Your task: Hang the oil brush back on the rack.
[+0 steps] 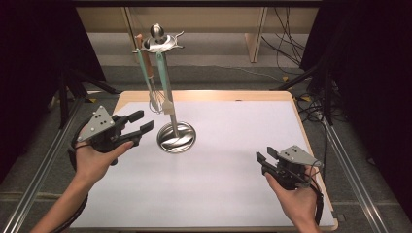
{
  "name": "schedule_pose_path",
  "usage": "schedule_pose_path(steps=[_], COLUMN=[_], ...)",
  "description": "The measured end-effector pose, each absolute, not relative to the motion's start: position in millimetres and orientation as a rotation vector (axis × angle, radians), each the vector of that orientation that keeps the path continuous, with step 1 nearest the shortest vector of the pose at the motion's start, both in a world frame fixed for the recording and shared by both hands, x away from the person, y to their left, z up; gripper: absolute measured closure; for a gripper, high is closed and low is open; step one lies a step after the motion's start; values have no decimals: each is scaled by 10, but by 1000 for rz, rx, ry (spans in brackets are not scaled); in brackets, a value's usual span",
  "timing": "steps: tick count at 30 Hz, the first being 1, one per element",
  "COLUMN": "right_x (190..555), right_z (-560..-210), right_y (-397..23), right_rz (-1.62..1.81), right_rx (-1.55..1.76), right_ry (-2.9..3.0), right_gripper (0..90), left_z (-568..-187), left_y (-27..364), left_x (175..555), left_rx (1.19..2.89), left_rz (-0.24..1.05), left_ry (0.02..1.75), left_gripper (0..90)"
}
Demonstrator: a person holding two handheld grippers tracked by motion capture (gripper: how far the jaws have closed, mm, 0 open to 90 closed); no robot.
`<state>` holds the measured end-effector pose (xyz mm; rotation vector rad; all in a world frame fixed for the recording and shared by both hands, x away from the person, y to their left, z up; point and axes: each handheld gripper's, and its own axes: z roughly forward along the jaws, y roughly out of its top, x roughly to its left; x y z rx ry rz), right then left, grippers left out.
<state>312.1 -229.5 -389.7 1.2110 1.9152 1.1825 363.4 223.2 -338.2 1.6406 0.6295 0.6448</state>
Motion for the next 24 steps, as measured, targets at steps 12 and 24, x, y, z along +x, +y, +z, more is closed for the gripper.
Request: schedule_pose_path(steps=[12,24], right_x=[3115,3127], right_z=[-3953,-3947], right_y=[-2266,-2311], right_rz=[1214,1172], right_rx=[1256,1229], right_ry=[1884,1927], right_gripper=[574,572], left_z=[-3711,-3778], left_y=[2262,2258], left_x=[3579,3586], left_rx=[1659,1659], left_rz=[621,630], left_ry=[666,675], left_gripper=[496,494])
